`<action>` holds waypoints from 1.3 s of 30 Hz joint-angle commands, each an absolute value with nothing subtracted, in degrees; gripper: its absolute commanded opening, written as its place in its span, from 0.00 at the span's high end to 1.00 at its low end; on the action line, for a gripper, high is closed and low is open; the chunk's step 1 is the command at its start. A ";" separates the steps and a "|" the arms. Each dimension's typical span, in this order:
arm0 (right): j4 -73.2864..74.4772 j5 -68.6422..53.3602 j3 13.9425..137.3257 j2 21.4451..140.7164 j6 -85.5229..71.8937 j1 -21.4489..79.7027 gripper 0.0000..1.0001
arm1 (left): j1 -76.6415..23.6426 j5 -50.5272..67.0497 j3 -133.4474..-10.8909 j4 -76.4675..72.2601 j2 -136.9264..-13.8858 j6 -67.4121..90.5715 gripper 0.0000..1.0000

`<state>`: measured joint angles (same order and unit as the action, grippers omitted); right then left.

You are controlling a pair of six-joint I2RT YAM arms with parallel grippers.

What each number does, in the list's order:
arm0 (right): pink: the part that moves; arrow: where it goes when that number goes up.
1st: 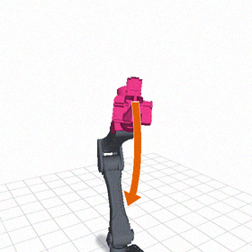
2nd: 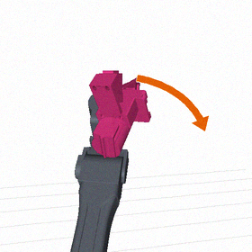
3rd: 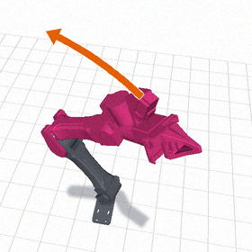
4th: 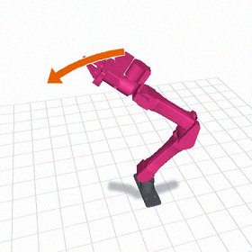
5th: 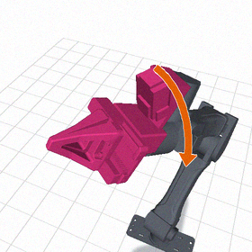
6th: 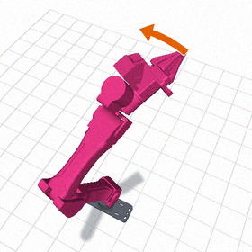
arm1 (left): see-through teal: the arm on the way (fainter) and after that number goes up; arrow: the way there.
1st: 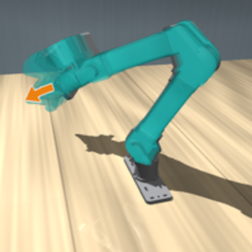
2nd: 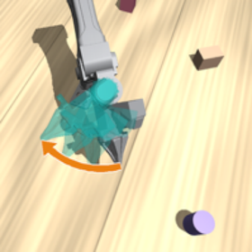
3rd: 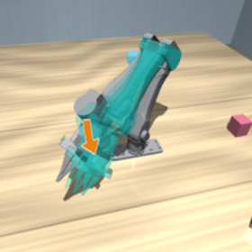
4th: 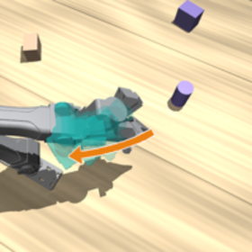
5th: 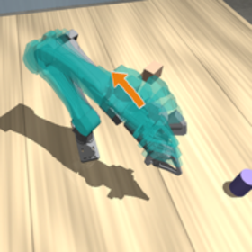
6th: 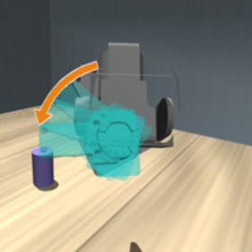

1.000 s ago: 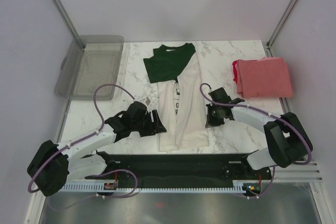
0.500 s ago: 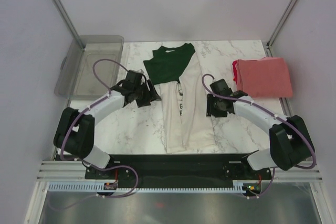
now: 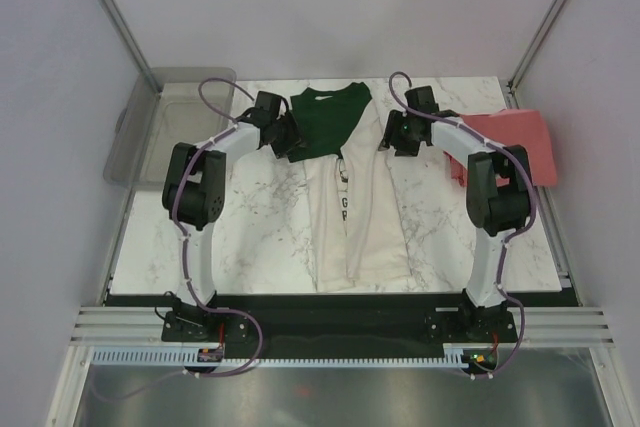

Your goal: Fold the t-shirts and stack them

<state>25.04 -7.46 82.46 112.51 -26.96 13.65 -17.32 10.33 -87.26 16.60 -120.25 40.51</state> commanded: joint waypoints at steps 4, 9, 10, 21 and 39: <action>21.62 -17.04 97.46 124.97 -28.03 9.59 0.35 | -16.00 12.92 -98.51 21.70 -128.84 38.50 0.42; 20.40 -21.71 104.93 133.75 -29.18 8.61 0.38 | -14.51 15.90 -104.49 24.34 -134.20 37.97 0.43; 19.61 -22.58 105.12 134.38 -29.70 8.53 0.39 | -14.07 16.43 -106.33 24.95 -135.95 37.97 0.43; 15.12 -24.35 105.82 139.83 -32.69 9.14 0.64 | -11.51 22.23 -123.74 30.76 -146.60 37.70 0.44; 16.96 -20.48 98.71 130.44 -30.41 8.61 0.29 | -10.72 22.24 -119.37 31.03 -136.42 32.87 0.21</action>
<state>12.05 -23.77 102.35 134.45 -32.95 9.47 -10.96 24.23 -122.48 29.58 -143.09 37.39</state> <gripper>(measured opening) 0.695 0.783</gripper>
